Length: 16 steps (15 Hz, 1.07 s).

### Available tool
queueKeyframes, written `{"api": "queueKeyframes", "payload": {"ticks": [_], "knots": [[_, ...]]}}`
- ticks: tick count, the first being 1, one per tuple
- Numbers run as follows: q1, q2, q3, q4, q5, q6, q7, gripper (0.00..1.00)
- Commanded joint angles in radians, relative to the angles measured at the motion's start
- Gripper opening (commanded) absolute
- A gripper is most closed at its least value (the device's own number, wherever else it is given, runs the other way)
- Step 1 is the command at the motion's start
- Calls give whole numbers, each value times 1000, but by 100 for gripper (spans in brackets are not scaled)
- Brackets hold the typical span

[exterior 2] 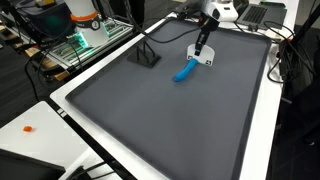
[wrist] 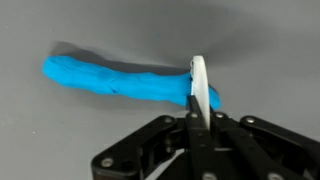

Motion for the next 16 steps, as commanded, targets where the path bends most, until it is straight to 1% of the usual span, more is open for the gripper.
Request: {"api": "queueKeyframes", "payload": {"ticks": [1, 3, 5, 10, 16], "knots": [[-3, 11, -5, -20, 3, -80, -26, 1], [-5, 10, -2, -21, 6, -104, -34, 1], [-13, 8, 9, -21, 28, -104, -51, 1], [-42, 4, 43, -16, 139, -103, -90, 1], [-54, -11, 48, -9, 214, -107, -104, 1]]}}
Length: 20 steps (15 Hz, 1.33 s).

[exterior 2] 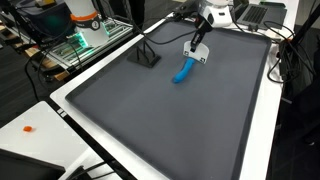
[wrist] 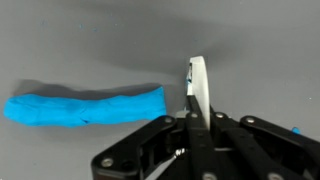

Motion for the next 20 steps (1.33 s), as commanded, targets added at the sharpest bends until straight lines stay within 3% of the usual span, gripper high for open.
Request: {"api": "queueKeyframes", "payload": {"ticks": [1, 10, 20], "knots": [[-20, -10, 26, -12, 62, -17, -33, 1], [-28, -58, 21, 10, 88, -75, -36, 1], [-35, -99, -5, 56, 16, -119, -92, 1]]}}
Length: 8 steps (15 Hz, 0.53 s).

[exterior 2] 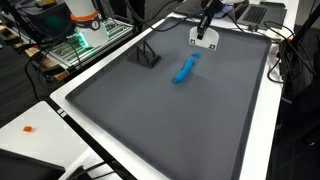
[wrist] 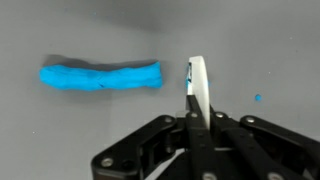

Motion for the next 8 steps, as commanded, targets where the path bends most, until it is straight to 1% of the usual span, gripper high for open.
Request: {"api": "queueKeyframes", "payload": {"ticks": [1, 8], "knots": [[-11, -2, -10, 6, -37, -27, -44, 1], [-17, 19, -23, 9, -101, -20, -94, 1]]}}
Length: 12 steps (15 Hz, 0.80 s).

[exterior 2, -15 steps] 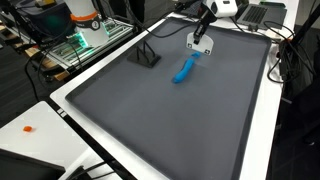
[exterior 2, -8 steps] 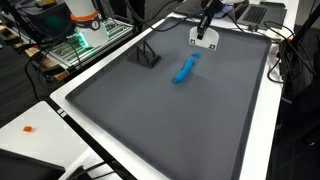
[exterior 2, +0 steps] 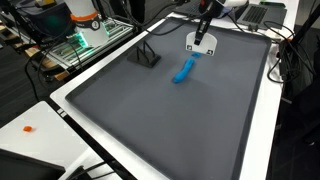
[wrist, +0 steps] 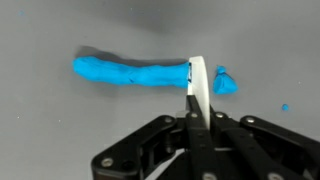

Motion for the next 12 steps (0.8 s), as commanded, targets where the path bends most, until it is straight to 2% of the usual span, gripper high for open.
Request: {"api": "queueKeyframes", "payload": {"ticks": [1, 12], "knots": [[-8, 15, -2, 6, -32, -16, -29, 1], [-13, 51, -4, -14, -47, 8, -40, 1]]}}
